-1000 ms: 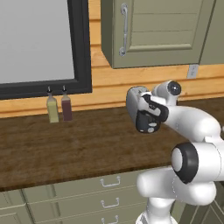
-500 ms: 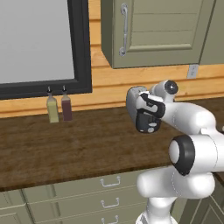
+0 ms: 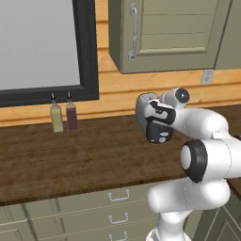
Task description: Start the toaster. Once the lever pops up, take the bread to the plate on the dining counter.
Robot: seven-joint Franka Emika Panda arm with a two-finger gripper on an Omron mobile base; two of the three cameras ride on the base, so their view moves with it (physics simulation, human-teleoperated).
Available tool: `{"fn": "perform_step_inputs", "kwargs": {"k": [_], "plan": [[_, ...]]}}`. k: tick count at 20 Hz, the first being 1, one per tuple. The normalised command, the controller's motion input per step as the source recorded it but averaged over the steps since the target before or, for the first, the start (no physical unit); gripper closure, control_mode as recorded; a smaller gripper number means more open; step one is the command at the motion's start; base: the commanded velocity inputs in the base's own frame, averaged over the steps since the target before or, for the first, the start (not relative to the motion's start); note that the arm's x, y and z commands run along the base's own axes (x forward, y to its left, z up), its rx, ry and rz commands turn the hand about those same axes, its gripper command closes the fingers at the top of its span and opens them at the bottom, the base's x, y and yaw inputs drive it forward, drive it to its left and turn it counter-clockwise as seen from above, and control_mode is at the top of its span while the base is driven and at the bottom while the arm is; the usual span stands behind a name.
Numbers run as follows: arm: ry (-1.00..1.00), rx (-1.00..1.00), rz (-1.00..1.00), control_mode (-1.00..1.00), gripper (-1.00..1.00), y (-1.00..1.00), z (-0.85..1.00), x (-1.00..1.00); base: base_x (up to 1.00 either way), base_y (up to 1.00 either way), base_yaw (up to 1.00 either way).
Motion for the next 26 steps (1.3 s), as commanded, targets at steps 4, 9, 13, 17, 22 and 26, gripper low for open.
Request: {"fn": "perform_step_inputs", "kwargs": {"k": [4,9,13,17,22,26], "plan": [[0.0,0.04,0.0,-1.0,-1.0,-0.17,0.0,0.29,0.0,0.0,0.0],[0.0,0.02,0.0,-1.0,-1.0,-0.07,-0.09,0.09,0.0,0.0,0.0],[0.0,0.0,0.0,-1.0,-1.0,0.0,-0.11,0.0,0.0,0.0,0.0],[0.02,0.0,0.0,-1.0,-1.0,0.02,0.0,0.0,0.0,0.0,0.0],[0.02,0.0,0.0,-1.0,-1.0,0.16,0.0,0.06,0.0,0.0,0.0],[0.03,0.0,0.0,-1.0,-1.0,0.07,0.0,0.11,0.0,0.0,0.0]]}}
